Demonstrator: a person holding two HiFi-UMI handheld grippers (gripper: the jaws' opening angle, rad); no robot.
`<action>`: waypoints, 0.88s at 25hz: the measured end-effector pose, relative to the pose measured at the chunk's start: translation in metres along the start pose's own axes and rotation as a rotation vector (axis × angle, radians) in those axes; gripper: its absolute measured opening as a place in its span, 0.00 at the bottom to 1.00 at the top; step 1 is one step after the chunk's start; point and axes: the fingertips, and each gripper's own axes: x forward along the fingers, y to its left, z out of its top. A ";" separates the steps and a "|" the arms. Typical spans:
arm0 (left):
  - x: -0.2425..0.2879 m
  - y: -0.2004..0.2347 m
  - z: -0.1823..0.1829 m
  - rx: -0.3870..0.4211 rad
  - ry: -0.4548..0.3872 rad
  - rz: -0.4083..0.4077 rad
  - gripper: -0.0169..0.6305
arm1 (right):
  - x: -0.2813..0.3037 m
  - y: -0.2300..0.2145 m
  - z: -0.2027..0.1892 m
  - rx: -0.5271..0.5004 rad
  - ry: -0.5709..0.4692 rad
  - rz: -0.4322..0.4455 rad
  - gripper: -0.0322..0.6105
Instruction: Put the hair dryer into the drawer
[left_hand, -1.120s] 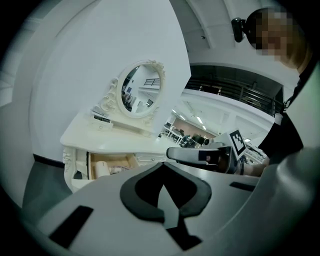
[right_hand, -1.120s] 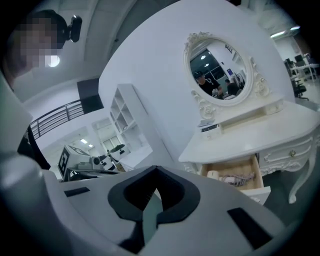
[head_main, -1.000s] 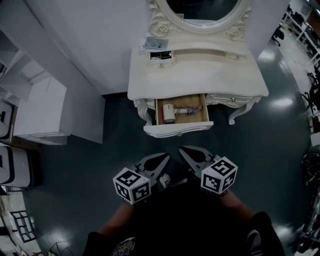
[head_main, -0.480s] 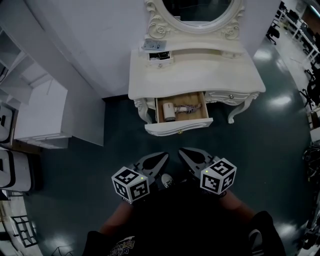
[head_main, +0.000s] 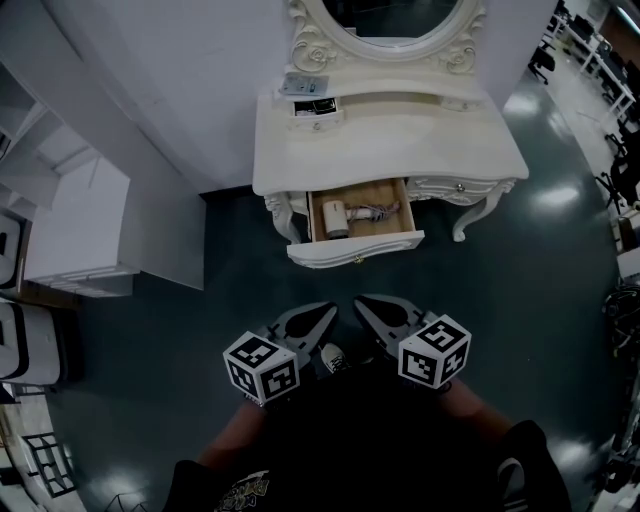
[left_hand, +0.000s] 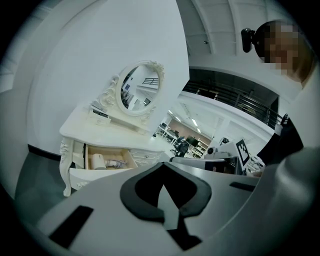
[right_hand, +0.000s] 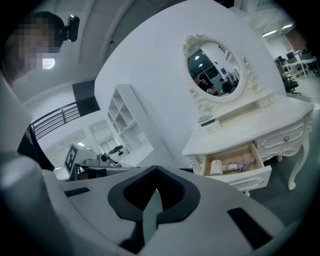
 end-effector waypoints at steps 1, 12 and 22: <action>0.000 0.001 0.000 0.001 0.000 -0.001 0.03 | 0.001 0.000 -0.001 -0.001 0.001 -0.001 0.10; 0.004 0.004 -0.002 -0.007 0.009 -0.005 0.03 | 0.003 -0.003 -0.004 0.005 0.013 -0.009 0.10; 0.005 0.005 0.000 -0.001 0.013 -0.004 0.03 | 0.006 -0.003 -0.003 0.001 0.020 -0.005 0.10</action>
